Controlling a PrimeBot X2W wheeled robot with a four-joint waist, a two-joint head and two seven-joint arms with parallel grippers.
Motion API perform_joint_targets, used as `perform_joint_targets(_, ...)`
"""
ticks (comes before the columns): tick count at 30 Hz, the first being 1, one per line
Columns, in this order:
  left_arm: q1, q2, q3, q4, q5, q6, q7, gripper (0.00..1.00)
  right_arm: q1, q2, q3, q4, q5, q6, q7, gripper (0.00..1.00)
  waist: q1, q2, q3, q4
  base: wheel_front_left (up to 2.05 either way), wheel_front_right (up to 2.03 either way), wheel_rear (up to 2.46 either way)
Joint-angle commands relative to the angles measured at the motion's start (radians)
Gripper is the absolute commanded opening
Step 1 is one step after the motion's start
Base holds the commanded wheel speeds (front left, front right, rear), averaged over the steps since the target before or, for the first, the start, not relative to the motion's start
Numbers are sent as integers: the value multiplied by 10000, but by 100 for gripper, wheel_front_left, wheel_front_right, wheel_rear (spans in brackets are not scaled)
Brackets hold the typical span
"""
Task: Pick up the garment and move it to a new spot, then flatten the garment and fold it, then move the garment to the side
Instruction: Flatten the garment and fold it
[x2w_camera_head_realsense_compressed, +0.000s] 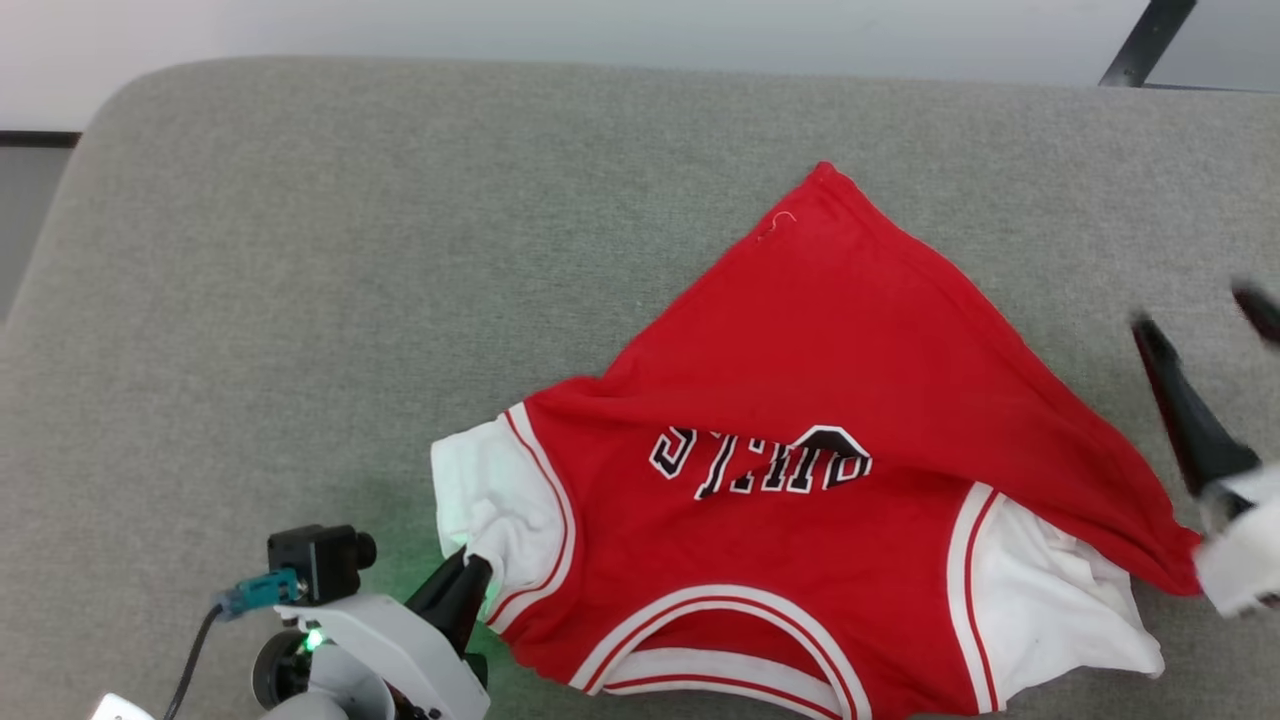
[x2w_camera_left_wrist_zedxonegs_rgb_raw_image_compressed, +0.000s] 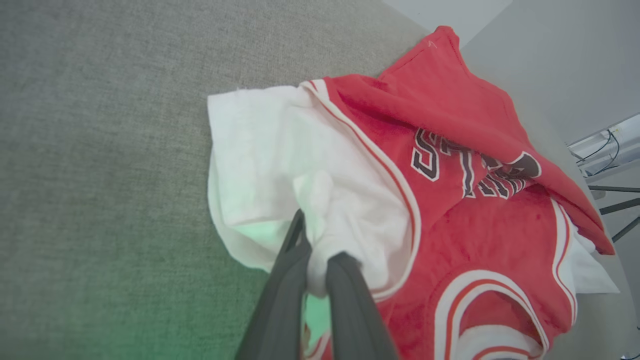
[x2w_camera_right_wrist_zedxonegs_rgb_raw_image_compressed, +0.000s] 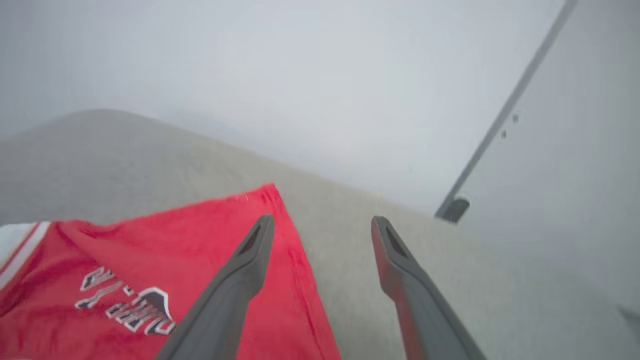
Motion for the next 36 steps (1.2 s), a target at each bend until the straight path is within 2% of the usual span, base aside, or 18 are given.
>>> perform_joint_targets(1,66,-14,-21,-27,-26,23,20,0,-716,-67,626,-154,-433,-11,-808,100,0,-1,-85,107,0,0,0)
perform_joint_targets(6,2,-98,-70,-29,-18,-37,58,0,-1830,29,1509,162,-1181,-13,-2013,100,0,-1,-170,334,0,0,0)
perform_joint_targets(14,-266,-341,-194,49,103,-199,110,0,-3130,-41,1866,1378,-1220,-13,-1939,100,0,-1,106,814,0,0,0)
perform_joint_targets(19,-653,-697,-389,267,270,-431,209,0,-4633,-541,2279,2926,-713,-13,-1026,100,0,-1,534,1326,0,0,0)
perform_joint_targets(24,-1072,-1177,-596,651,408,-736,267,0,-6264,-1034,3200,4792,13,-13,-77,100,0,-1,969,1880,0,0,0)
perform_joint_targets(30,-1459,-1731,-776,1175,523,-1070,225,0,-7919,-1518,4525,7029,1310,-13,1736,100,0,-1,1430,2431,0,0,0)
perform_joint_targets(36,-1746,-2209,-930,1692,567,-1393,197,0,-9110,-1751,5479,8651,2320,-13,3565,100,0,-1,1775,2875,0,0,0)
